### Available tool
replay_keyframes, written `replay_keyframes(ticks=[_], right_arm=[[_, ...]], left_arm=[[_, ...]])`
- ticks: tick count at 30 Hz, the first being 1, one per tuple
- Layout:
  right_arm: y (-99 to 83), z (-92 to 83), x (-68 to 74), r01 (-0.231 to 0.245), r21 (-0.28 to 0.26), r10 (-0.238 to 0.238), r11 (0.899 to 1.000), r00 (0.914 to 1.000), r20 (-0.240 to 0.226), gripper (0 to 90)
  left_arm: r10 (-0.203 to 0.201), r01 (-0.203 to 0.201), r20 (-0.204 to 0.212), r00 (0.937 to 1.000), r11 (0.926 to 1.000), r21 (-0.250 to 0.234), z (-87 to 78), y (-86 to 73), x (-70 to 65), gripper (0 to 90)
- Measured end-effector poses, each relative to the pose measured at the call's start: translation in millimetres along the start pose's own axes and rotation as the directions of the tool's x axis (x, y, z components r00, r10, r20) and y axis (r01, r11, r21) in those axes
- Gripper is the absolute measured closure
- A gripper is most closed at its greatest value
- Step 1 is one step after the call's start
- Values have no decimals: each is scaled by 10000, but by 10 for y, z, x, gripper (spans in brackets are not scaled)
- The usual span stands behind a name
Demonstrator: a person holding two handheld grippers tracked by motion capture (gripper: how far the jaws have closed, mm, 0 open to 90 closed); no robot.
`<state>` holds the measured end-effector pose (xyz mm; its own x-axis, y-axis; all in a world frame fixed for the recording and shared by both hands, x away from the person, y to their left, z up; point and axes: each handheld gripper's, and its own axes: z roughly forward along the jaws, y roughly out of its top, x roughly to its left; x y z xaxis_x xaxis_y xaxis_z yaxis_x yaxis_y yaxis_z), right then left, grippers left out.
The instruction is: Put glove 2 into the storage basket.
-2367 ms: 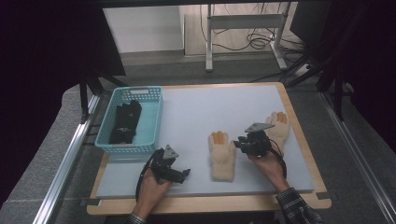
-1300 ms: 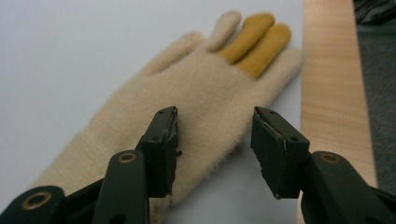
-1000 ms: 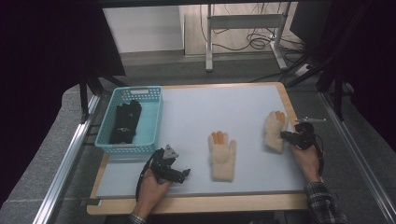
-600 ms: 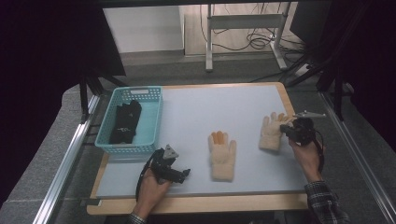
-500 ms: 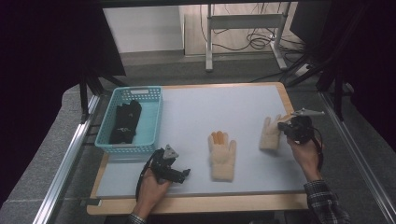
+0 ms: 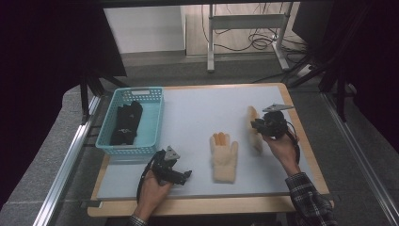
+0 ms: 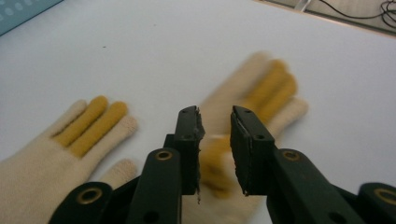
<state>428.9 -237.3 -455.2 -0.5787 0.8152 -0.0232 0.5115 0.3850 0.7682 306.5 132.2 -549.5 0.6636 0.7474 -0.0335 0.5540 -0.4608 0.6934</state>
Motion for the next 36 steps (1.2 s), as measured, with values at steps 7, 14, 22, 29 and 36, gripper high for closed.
replay_keyframes(ticks=[7, 14, 22, 29, 36], right_arm=[[-23, 68, -59, 94, 238, -92, 9997, 9999, -95, 630], [-208, 227, -121, 136, 375, -111, 9992, 9976, -679, 491], [-282, 542, 29, 1600, 805, -1524, 9838, 9839, -937, 394], [-353, 596, -40, 1631, 644, -1571, 9845, 9835, -895, 547], [-281, 447, 3, 1177, 679, -1137, 9907, 9917, -599, 609]], left_arm=[[-2, 2, 3, 10000, 10000, 2, 0, 0, 0, 9], [-25, 25, 5, 10000, 10000, -17, 2, 0, -1, 9], [-20, 20, 1, 10000, 10000, -23, 2, 0, -1, 9], [-37, 37, 11, 10000, 10000, -31, 3, 0, -1, 9], [1, -1, 16, 10000, 10000, 1, 1, 0, 2, 9]])
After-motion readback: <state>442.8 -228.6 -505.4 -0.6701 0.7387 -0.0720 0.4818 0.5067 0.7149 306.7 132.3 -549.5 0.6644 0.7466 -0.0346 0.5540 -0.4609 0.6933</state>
